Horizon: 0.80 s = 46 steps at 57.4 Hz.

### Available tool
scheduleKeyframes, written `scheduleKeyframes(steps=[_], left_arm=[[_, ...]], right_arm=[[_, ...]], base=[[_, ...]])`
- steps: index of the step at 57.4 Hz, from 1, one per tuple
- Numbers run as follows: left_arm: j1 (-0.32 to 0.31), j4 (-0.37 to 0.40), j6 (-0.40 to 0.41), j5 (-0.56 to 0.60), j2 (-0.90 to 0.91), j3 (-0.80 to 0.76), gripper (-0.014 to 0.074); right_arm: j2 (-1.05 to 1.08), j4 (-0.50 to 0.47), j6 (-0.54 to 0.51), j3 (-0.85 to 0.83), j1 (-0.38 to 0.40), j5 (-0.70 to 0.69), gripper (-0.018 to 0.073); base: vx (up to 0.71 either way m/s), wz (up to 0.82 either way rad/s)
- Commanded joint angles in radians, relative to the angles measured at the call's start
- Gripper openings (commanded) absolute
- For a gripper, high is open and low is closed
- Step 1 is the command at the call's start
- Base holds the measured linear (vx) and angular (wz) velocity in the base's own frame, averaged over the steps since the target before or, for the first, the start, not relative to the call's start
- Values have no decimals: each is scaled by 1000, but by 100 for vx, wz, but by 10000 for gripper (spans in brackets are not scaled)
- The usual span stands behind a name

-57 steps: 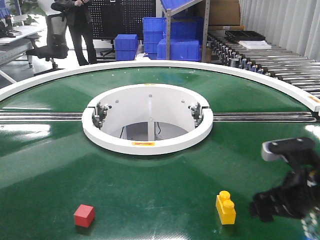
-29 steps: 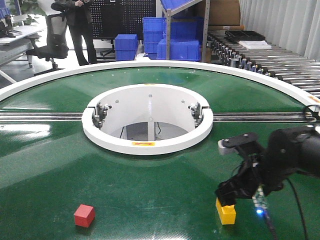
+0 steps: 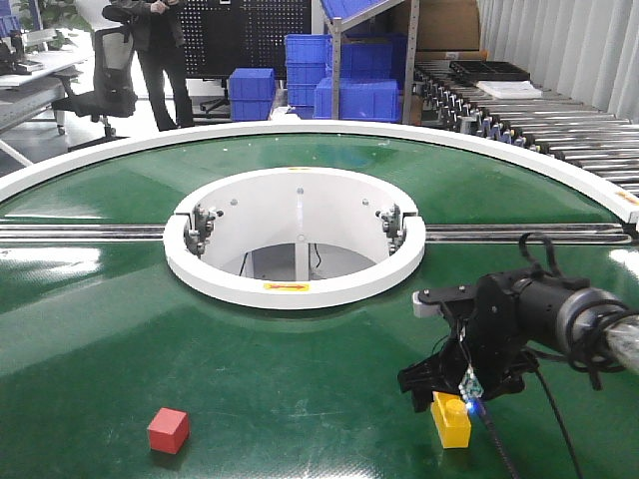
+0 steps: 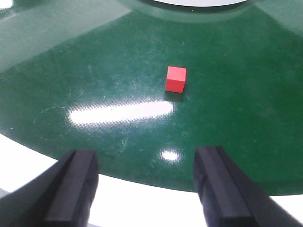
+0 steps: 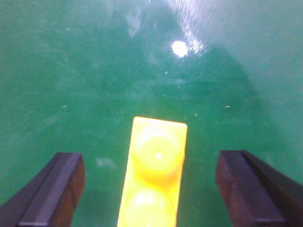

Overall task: Pick red and yellow blocks into blue bin
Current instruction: 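Lower the right gripper onto the yellow brick and close it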

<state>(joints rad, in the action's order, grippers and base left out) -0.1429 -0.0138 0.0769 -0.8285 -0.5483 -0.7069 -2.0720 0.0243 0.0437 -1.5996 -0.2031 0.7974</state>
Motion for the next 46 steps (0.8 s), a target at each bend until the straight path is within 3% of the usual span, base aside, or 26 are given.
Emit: scheduleKeyframes(steps=[1, 28, 40, 46], left_arm=[[-5, -2, 1, 71, -13, -27, 533], [-5, -2, 1, 71, -13, -27, 533], [-5, -2, 1, 71, -13, -27, 533], [-5, -2, 1, 71, -13, -27, 533]], right_arm=[[37, 13, 15, -42, 4, -19, 574], [-5, 13, 18, -42, 4, -17, 470], [-4, 15, 28, -42, 4, -14, 286], [14, 17, 30, -42, 4, -19, 254]], base=[[0, 0], [0, 0], [0, 0], [0, 0]])
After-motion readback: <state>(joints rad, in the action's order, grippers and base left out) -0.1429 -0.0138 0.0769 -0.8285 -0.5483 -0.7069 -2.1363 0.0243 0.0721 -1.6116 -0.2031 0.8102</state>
